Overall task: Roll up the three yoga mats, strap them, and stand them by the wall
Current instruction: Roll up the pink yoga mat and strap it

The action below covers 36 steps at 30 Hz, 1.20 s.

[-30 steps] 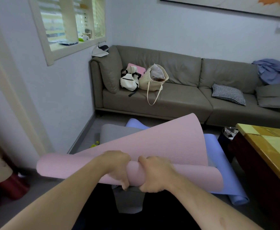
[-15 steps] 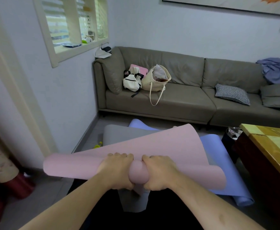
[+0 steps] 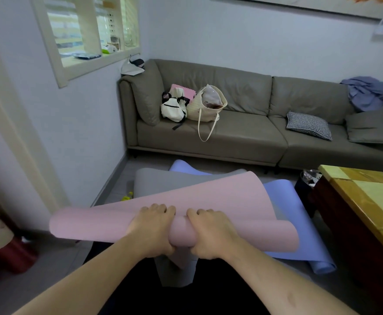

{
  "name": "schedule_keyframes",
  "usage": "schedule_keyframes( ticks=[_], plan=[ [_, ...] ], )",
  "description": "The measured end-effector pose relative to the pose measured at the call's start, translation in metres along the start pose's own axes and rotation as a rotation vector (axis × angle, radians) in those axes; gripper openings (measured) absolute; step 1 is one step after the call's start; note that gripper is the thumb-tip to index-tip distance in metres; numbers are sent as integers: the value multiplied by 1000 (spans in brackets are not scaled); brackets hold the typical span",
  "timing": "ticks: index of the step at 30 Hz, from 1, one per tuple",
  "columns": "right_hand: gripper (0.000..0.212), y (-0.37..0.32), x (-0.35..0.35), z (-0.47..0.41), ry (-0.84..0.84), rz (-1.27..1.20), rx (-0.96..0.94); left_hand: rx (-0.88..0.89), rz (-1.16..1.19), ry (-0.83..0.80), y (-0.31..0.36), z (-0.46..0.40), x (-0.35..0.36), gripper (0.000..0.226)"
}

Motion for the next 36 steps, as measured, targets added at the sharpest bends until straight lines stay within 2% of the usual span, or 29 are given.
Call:
schedule_keyframes(
  ticks=[3, 6, 9, 14, 26, 30, 33, 36],
  plan=[
    [55, 6, -3, -7, -61, -52, 3, -19, -64, 50, 6, 0, 0, 59],
    [56, 10, -2, -9, -80, -68, 11, -38, -31, 48, 7, -2, -4, 54],
    [59, 8, -2, -8, -14, -60, 21, -58, 3, 27, 1, -3, -6, 55],
    [74, -1, 9, 8, 131, 100, 27, -64, 6, -4, -2, -4, -6, 62],
    [57, 8, -4, -19, -68, -42, 56, -92, -87, 120, -1, -4, 2, 58],
    [66, 8, -1, -4, 89, 15, 125, -81, -43, 67, -6, -12, -6, 51],
    [77, 3, 10, 10, 185, 113, 136, -67, -21, 18, -7, -18, -6, 55],
    [74, 7, 12, 4, 180, 128, 127, -85, -24, 36, -6, -17, -2, 55]
  ],
)
Point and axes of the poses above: each hand's wrist, its own z-axis away from the middle knuckle, its own x-axis out of the palm, y = z × x, the point moved 10 cm from there along -z, towards the middle knuckle, and after that the axes turned 4 degrees about x, right-handed, at the moved point
